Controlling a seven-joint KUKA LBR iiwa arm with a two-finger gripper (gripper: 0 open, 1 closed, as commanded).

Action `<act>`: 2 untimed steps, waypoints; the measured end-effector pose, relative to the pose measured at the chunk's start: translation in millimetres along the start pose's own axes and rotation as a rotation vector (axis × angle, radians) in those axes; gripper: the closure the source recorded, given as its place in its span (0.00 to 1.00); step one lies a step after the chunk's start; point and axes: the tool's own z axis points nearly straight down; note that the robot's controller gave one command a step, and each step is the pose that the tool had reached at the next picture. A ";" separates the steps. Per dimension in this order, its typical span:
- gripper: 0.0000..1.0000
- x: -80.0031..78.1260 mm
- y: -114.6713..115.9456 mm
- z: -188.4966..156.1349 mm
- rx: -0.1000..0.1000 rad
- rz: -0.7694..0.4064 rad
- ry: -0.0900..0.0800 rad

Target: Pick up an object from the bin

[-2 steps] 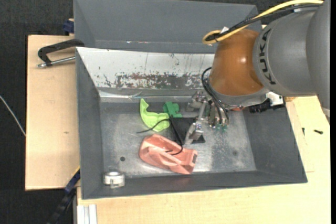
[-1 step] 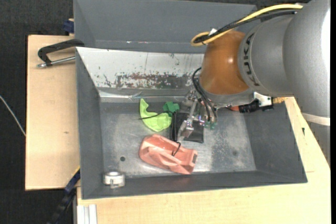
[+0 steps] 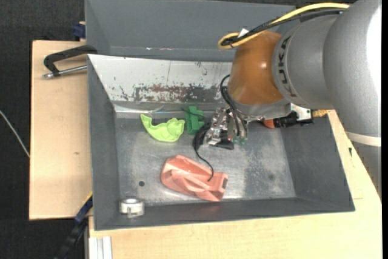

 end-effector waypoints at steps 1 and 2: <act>1.00 0.2 0.2 -0.2 0.000 0.002 0.001; 1.00 1.4 -0.1 -4.1 0.001 0.002 0.003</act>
Offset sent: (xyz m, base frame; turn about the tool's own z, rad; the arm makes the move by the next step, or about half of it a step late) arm 0.0000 -0.0001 0.0440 0.0000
